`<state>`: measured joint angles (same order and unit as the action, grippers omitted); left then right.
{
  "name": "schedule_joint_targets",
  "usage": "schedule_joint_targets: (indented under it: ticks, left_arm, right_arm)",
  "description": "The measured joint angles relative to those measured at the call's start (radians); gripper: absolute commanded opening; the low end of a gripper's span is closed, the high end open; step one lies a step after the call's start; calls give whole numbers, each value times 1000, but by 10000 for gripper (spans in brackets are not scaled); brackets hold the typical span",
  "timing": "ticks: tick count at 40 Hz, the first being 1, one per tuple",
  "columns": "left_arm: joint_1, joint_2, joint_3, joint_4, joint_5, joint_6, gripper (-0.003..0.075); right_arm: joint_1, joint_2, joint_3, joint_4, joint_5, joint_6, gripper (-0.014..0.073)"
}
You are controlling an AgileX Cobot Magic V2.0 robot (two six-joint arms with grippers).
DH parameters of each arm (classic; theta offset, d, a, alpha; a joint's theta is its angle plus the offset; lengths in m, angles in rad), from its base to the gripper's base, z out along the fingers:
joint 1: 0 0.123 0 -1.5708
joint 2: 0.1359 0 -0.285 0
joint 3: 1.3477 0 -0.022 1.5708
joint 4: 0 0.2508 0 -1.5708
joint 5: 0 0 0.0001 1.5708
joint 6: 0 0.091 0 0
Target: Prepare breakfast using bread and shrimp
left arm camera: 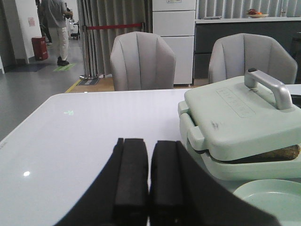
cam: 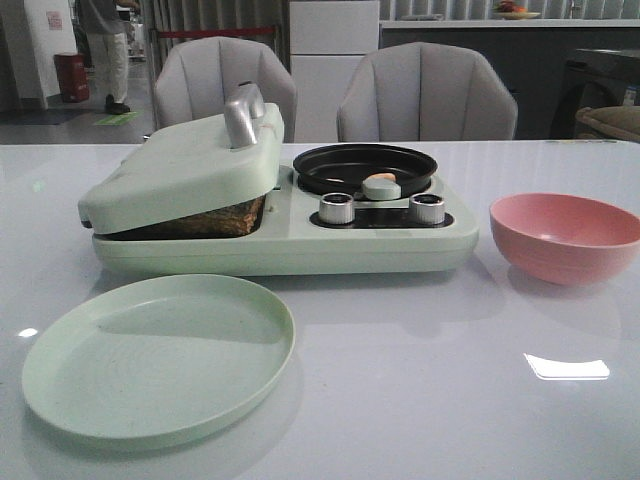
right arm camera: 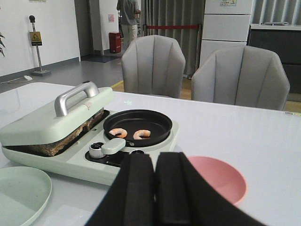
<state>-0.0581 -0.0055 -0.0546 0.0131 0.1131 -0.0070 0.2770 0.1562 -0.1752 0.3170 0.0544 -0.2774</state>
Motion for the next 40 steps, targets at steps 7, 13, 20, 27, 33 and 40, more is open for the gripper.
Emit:
schedule_joint_targets:
  ticks: [7, 13, 20, 27, 33, 40]
  left_arm:
    - [-25, 0, 41, 20, -77, -8, 112]
    - [-39, 0, 56, 22, -107, -10, 112]
    - [-43, 0, 56, 22, -113, -14, 112]
    - [-45, 0, 56, 18, -136, -29, 112]
    - [-45, 0, 56, 10, -144, -40, 112]
    - [-45, 0, 56, 6, -147, -41, 112]
  right_arm:
    - [0, 0, 0, 0, 0, 0, 138]
    - [0, 0, 0, 0, 0, 0, 138]
    - [0, 0, 0, 0, 0, 0, 138]
    - [0, 0, 0, 0, 0, 0, 138]
    - [0, 0, 0, 0, 0, 0, 138]
    - [0, 0, 0, 0, 0, 0, 138]
